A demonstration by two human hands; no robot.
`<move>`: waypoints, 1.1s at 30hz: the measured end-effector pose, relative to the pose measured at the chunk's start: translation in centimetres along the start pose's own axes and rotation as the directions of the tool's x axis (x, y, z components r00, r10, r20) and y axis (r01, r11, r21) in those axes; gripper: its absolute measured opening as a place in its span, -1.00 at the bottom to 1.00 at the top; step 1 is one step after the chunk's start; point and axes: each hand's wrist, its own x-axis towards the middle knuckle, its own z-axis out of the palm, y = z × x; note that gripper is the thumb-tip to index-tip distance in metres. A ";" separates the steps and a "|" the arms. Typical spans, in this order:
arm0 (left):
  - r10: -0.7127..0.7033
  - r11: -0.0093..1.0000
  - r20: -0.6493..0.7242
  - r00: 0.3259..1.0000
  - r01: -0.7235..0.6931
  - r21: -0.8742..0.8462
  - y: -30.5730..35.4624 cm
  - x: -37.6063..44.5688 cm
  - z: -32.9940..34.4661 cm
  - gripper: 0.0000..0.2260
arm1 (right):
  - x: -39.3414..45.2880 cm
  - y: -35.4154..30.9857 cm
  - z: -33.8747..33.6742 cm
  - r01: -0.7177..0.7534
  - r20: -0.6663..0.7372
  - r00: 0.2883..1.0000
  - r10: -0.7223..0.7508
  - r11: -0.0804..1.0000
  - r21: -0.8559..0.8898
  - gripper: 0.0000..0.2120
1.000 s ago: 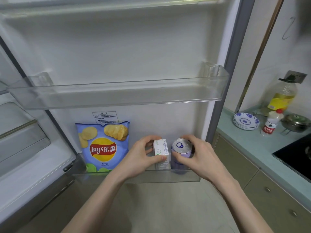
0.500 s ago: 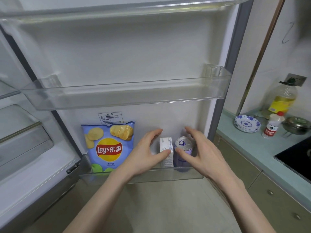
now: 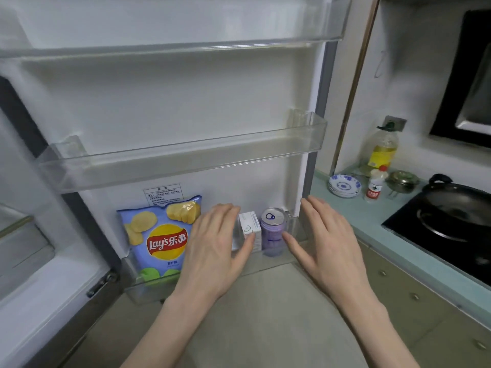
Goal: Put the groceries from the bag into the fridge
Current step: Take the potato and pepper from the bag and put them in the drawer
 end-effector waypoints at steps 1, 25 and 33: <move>0.014 1.000 -0.015 1.000 -0.014 -0.003 0.2 -0.2 -0.3 -0.54 | -0.7 0.0 -0.5 -0.019 -0.012 1.000 0.018 0.999 -0.037 -0.32; 0.546 0.743 0.063 0.835 -0.448 -0.497 27.1 -10.5 2.1 -0.50 | -29.9 3.5 -20.7 -0.690 -0.331 0.721 0.609 0.586 -0.424 -0.30; 0.711 0.555 0.031 0.703 -0.533 -0.638 42.7 -17.7 1.3 -0.49 | -43.1 6.5 -30.1 -0.833 -0.441 0.537 0.719 0.368 -0.414 -0.29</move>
